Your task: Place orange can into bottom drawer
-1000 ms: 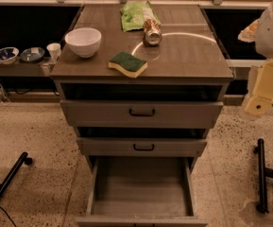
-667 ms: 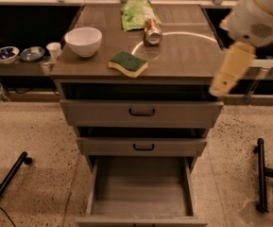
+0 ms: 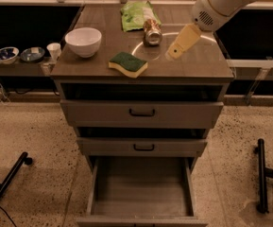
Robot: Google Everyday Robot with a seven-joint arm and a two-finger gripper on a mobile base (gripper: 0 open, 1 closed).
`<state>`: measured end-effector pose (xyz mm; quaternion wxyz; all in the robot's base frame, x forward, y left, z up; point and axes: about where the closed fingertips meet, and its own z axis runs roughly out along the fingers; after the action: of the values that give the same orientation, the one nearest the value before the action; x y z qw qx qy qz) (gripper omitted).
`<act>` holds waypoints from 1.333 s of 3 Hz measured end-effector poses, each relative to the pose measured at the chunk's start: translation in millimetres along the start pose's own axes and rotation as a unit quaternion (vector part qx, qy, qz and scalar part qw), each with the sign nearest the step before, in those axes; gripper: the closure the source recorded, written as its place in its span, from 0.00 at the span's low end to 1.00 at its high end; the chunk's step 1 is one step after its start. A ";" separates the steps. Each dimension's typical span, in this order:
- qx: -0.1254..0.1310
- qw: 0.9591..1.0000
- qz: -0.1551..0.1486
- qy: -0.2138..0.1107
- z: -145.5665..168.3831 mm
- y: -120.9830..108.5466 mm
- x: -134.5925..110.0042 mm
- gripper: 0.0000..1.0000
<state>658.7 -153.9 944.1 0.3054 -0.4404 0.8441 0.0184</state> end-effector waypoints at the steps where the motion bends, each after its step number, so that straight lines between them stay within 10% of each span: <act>1: 0.042 0.994 0.087 -0.049 71.4 -56.4 -58.1 0.00; 4: 0.015 0.988 0.118 -0.094 96.9 -70.7 -89.6 0.00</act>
Offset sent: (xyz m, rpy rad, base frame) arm 0.1403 0.0404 0.0001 0.1109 -0.0831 -0.1612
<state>798.6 -102.5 929.8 0.3853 -0.3296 0.8579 0.0828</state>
